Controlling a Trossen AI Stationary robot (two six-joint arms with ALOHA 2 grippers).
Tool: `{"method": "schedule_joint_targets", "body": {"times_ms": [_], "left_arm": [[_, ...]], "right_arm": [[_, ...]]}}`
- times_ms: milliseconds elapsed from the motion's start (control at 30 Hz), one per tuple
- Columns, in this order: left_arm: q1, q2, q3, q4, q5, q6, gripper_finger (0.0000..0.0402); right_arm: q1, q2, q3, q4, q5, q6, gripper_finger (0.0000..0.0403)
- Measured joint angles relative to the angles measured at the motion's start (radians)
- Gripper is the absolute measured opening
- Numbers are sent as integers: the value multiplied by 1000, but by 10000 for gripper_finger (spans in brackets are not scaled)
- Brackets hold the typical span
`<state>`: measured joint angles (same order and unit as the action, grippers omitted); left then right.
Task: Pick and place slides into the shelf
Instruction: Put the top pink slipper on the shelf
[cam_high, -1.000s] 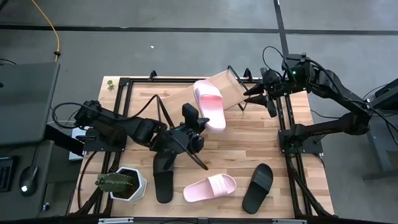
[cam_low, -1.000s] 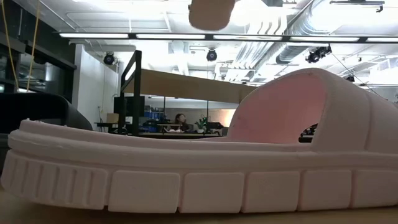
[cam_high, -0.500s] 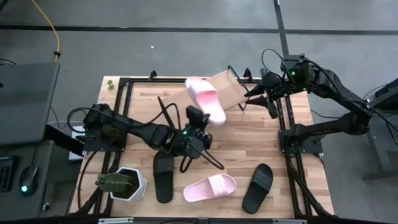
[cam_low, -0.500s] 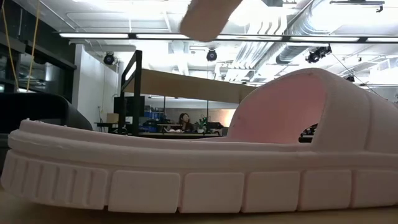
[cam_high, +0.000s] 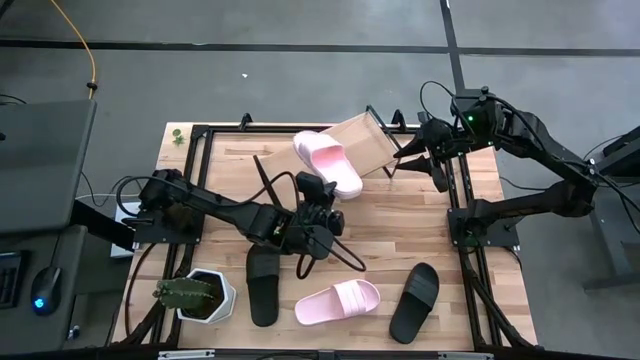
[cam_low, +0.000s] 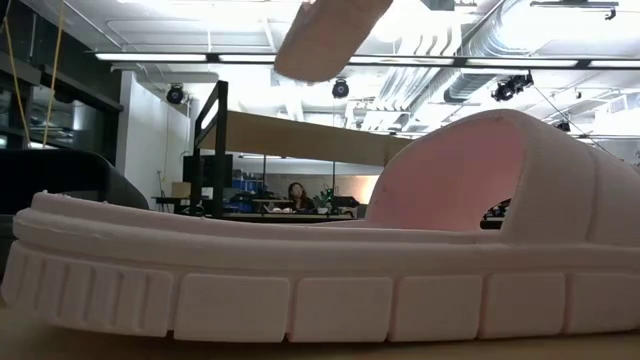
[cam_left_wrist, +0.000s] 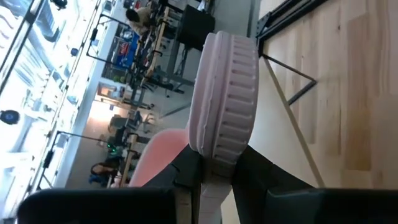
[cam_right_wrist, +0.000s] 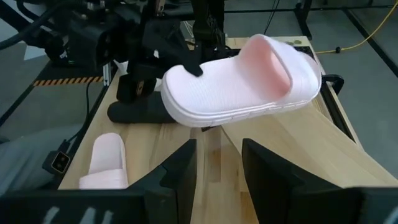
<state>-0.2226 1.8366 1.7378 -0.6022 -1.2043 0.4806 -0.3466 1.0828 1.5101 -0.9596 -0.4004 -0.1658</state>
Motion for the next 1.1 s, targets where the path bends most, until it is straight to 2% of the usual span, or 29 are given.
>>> {"method": "schedule_joint_targets", "body": {"times_ms": [367,700,1100], "left_arm": [[1,1,0,-44,-45,-134,51],[37,85,0,-158,-63,-259,51],[101,134,-1,-184,18,-277,51]], "right_arm": [[0,0,0,-25,0,-27,119],[0,0,0,-62,-25,-62,119],[0,0,0,-103,-48,-90,119]]}}
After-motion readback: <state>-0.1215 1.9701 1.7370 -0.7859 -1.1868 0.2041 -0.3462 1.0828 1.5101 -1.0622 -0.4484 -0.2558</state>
